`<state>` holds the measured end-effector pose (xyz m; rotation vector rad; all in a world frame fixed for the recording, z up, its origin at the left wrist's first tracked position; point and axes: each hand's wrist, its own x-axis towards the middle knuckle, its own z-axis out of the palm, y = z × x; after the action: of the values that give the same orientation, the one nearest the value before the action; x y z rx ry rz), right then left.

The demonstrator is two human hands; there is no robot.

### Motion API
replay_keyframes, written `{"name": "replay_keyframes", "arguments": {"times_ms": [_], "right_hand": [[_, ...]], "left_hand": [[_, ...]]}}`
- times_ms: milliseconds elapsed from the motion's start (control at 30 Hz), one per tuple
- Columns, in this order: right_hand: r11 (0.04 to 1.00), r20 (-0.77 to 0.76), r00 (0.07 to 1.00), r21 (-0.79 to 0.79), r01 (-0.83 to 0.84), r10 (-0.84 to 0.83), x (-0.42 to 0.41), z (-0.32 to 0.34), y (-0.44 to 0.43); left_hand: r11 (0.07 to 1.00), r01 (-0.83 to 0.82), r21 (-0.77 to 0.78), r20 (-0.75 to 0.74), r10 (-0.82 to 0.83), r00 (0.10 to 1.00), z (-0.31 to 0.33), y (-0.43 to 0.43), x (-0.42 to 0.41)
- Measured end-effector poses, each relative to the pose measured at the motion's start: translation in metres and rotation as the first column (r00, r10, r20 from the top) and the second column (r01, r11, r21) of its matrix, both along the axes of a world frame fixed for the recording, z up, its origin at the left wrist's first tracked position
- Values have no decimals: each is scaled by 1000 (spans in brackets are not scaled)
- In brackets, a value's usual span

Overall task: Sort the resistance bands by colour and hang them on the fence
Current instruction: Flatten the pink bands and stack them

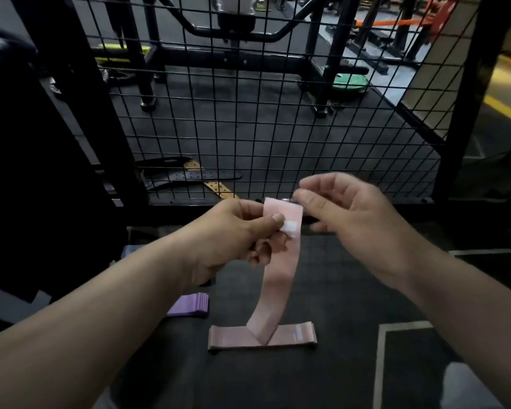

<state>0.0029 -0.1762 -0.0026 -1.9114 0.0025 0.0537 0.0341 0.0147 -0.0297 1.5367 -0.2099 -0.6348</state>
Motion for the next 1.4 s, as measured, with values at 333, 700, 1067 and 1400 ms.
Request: {"name": "replay_keyframes", "arguments": {"times_ms": [333,700,1067,1400], "right_hand": [[1000,46,999,-8,13,-13,0,5,-7],[942,-171,985,332,46,12,10,16,-19],[969,24,978,141,203,-209,18,19,-35],[979,-28,983,-99,176,-180,21,36,-64]], "left_hand": [[999,19,50,8,-20,1000,-3,-11,1],[982,67,-179,149,-40,988,-5,-11,1],[977,169,-127,74,-161,984,-11,-12,0],[995,85,56,50,-88,995,-12,-6,7]]}}
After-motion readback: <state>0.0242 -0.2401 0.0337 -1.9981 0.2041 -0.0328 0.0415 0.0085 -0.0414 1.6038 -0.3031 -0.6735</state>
